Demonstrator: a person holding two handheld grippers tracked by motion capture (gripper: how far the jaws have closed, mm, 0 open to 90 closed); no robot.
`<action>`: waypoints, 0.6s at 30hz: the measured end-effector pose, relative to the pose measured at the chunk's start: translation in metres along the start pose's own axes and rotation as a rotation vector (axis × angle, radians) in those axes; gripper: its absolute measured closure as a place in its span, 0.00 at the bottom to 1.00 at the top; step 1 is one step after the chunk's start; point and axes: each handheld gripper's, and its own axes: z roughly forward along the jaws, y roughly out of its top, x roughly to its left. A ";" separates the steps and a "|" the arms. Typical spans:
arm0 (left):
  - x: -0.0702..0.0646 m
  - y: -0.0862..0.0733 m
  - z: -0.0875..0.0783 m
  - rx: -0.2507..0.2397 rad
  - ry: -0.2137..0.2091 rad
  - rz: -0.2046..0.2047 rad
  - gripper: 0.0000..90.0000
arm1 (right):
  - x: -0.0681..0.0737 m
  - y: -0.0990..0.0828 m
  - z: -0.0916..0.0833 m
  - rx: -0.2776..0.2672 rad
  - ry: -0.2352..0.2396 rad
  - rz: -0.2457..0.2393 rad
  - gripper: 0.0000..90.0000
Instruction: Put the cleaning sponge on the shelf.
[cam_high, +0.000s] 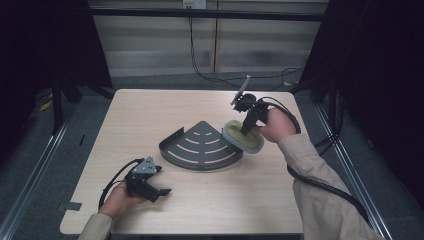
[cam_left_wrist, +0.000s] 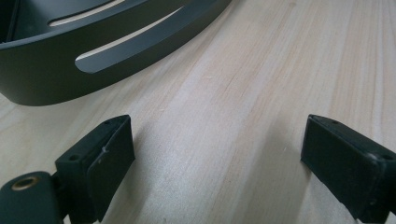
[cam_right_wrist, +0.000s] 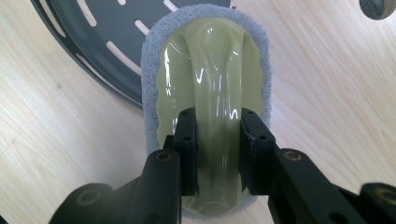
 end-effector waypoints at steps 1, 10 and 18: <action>0.000 0.000 0.000 0.000 0.000 0.000 0.10 | 0.000 0.001 0.000 -0.003 -0.001 0.004 0.80; 0.000 0.000 0.000 -0.004 -0.004 -0.004 0.10 | 0.001 0.011 0.003 -0.001 0.000 0.023 0.80; 0.000 0.000 0.000 -0.002 -0.004 -0.001 0.10 | 0.000 0.019 0.001 -0.001 -0.006 0.027 0.80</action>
